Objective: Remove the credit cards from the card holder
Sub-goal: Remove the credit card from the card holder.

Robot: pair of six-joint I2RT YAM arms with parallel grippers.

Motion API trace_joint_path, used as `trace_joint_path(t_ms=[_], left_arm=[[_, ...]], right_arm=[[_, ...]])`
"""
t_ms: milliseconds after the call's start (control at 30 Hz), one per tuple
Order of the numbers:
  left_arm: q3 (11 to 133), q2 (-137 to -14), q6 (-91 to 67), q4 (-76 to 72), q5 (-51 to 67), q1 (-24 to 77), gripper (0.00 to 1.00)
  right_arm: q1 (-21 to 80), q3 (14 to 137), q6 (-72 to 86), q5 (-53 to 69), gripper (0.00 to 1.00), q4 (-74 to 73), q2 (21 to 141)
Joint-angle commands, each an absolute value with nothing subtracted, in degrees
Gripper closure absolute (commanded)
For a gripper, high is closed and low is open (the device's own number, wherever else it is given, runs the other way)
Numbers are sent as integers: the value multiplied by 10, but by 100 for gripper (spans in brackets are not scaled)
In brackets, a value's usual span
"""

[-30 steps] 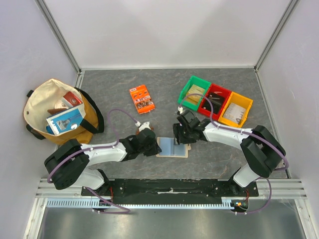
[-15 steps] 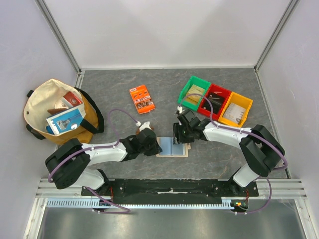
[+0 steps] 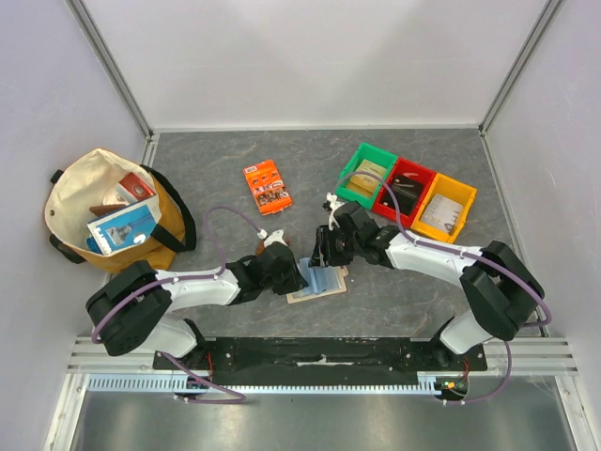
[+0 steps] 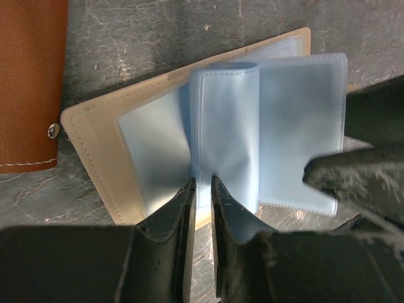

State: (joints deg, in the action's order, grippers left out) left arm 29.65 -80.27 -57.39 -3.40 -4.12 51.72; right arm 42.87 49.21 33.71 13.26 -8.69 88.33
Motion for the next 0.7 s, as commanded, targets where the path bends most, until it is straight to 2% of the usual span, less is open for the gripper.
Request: trace_joint_path(t_ms=[0,200,467,667], left_arm=[[287,-804,-579,-42,-47,518,78],[261,-754,-596,-32,-56,518,78],[219,-621,-622,32,-82,518,78],[238,-570,-614,62,-75,517,77]], right_arm=[[442,519,350,186,50,-57,862],[458,530,355,217,50,-40,885],[479,550,352,235,45,-44,942],[466,542,332,193,46,-63,914]])
